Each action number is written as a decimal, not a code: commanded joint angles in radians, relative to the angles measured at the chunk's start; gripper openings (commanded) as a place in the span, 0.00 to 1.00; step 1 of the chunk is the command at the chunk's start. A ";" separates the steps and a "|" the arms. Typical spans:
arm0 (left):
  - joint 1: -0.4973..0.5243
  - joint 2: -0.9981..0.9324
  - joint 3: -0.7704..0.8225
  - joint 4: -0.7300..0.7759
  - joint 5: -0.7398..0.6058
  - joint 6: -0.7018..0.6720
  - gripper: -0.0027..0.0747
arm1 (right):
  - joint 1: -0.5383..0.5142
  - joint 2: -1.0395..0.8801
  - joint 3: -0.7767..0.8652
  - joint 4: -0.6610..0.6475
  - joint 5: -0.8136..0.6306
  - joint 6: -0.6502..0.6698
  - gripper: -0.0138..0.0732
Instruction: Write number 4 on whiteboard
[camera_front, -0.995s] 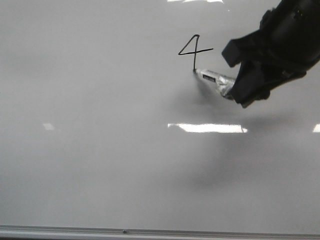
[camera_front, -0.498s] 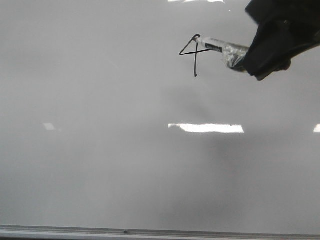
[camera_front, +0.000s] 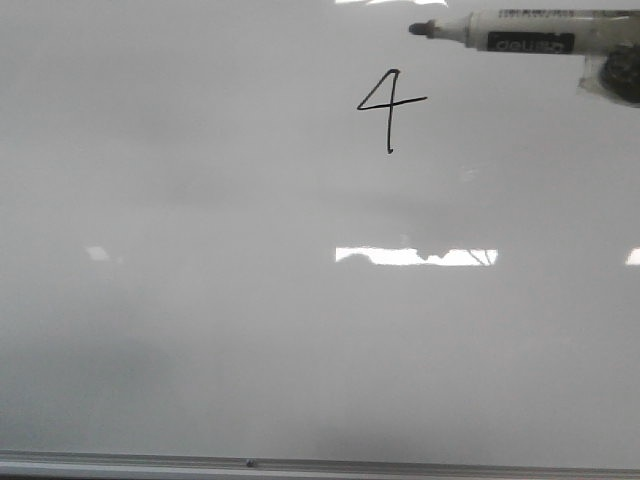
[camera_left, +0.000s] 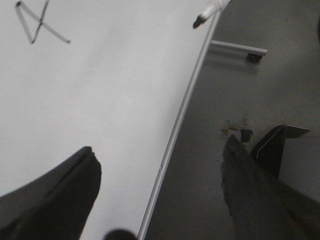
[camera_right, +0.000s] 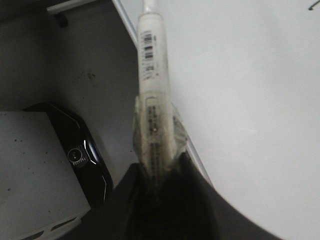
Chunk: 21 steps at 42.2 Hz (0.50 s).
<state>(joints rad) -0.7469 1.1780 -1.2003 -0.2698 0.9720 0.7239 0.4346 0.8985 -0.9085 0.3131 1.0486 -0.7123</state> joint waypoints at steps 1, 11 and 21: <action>-0.072 0.047 -0.072 -0.031 -0.050 0.024 0.71 | 0.001 -0.014 -0.027 0.045 -0.011 -0.048 0.08; -0.222 0.228 -0.202 -0.029 -0.064 0.051 0.77 | 0.001 -0.014 -0.027 0.045 -0.014 -0.049 0.08; -0.257 0.311 -0.251 -0.034 -0.126 0.051 0.77 | 0.001 -0.014 -0.027 0.045 -0.019 -0.049 0.08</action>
<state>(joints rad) -0.9931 1.5120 -1.4124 -0.2734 0.9241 0.7732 0.4346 0.8945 -0.9085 0.3261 1.0690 -0.7514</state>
